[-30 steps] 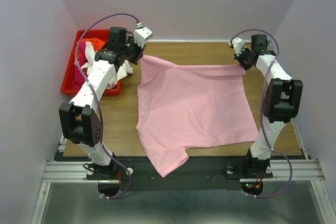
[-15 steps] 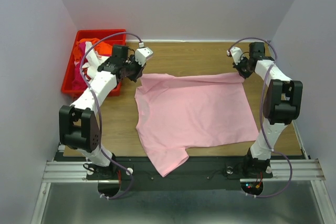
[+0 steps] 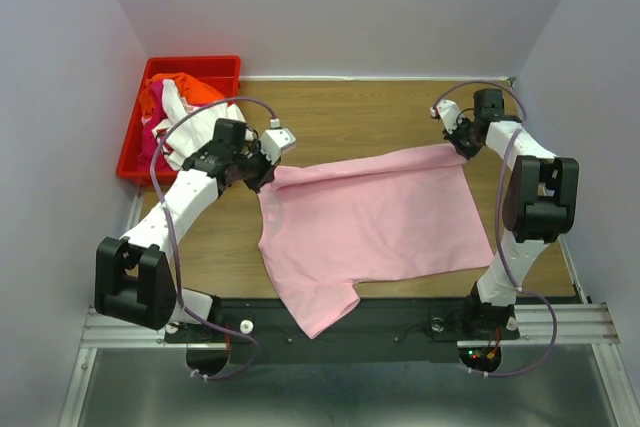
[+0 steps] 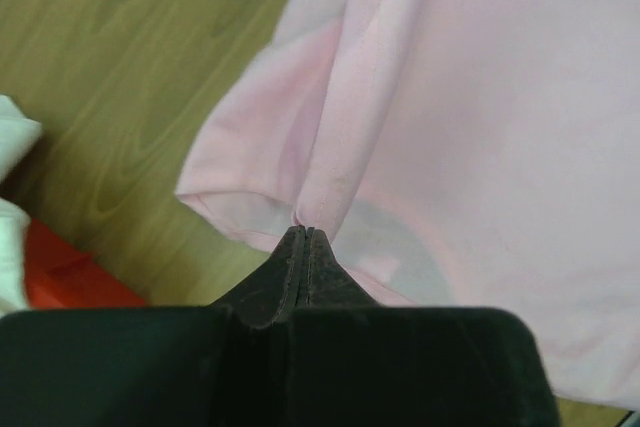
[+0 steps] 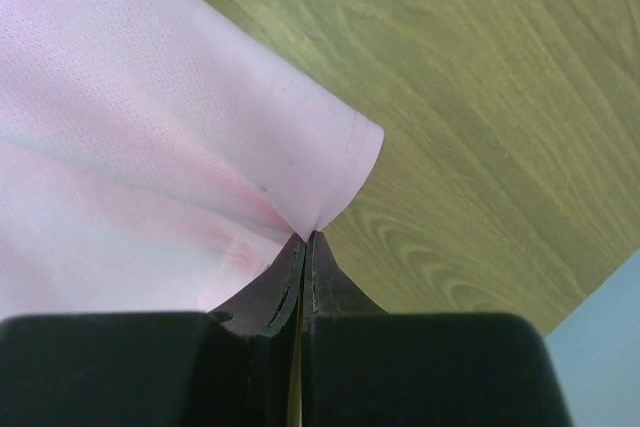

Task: Fold and stack the t-shirts
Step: Fold the tshirt

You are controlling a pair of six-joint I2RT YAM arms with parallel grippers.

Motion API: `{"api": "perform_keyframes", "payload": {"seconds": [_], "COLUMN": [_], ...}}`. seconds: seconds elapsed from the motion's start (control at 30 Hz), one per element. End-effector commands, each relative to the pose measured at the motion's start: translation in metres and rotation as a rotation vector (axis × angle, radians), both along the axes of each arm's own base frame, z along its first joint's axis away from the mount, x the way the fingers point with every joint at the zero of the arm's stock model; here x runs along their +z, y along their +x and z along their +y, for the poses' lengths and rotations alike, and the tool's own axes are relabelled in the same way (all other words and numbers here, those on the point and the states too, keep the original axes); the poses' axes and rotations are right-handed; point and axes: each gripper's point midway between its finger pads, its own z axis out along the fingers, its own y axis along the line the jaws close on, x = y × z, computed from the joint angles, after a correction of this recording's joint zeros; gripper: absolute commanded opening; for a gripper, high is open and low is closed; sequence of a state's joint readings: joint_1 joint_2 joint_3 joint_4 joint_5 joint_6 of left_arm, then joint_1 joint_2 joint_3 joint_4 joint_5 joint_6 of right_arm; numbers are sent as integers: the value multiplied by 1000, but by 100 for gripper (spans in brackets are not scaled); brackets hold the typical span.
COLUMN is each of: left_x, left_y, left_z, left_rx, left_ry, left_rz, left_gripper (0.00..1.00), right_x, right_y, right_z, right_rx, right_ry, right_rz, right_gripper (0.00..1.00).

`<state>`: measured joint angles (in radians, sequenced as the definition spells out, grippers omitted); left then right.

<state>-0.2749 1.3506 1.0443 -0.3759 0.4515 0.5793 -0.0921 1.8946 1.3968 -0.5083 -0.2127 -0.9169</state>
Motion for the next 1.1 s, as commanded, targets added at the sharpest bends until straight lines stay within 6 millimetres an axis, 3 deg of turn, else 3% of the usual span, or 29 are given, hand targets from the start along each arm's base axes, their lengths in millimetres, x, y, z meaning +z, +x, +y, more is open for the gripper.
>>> {"api": "perform_keyframes", "payload": {"seconds": [0.0, 0.23, 0.27, 0.33, 0.37, 0.4, 0.43, 0.47, 0.5, 0.6, 0.73, 0.8, 0.87, 0.9, 0.93, 1.07], "left_x": [-27, -66, -70, -72, -70, -62, -57, -51, -37, -20, -25, -18, -30, -25, -36, -48], "left_y": [-24, -34, -36, -36, -35, -34, -30, -27, -19, 0, 33, 53, 65, 75, 79, 95], "left_z": [-5, 1, 3, 6, 9, 8, 9, 11, 8, 5, 14, 16, 20, 20, 21, 23], "left_rx": [-35, -26, -29, -37, -34, -45, -41, -33, -35, 2, 108, 164, 183, 192, 197, 204], "left_ry": [33, 95, 108, 130, 125, 110, 100, 91, 71, 46, 57, 42, 50, 46, 55, 69], "left_rz": [55, 121, 135, 136, 135, 129, 118, 112, 82, 35, 25, -2, 26, 14, 45, 63], "left_gripper": [0, 1, 12, 26, 39, 43, 46, 55, 57, 57, 57, 58, 59, 60, 60, 63], "right_x": [9, -21, -22, -17, -12, -7, -1, 7, 21, 40, 40, 30, 32, 29, 20, 2], "right_y": [-1, -22, -24, -27, -25, -24, -22, -19, -10, 8, 27, 35, 45, 47, 50, 52], "right_z": [-6, -7, -7, -6, -7, -6, -6, -10, -9, -10, -2, 0, 4, 7, 10, 15], "right_rx": [5, 26, 26, 24, 18, 12, 6, -7, -18, -38, -83, -103, -115, -111, -111, -109], "right_ry": [-28, -48, -46, -42, -40, -25, -15, -7, 16, 57, 145, 175, 201, 206, 206, 211], "right_rz": [-30, 52, 60, 57, 47, 38, 27, 11, -17, -57, -33, -10, -16, -11, 4, 39], "right_gripper": [1, 0, 3, 19, 27, 42, 48, 54, 61, 63, 59, 56, 56, 56, 56, 62]}}
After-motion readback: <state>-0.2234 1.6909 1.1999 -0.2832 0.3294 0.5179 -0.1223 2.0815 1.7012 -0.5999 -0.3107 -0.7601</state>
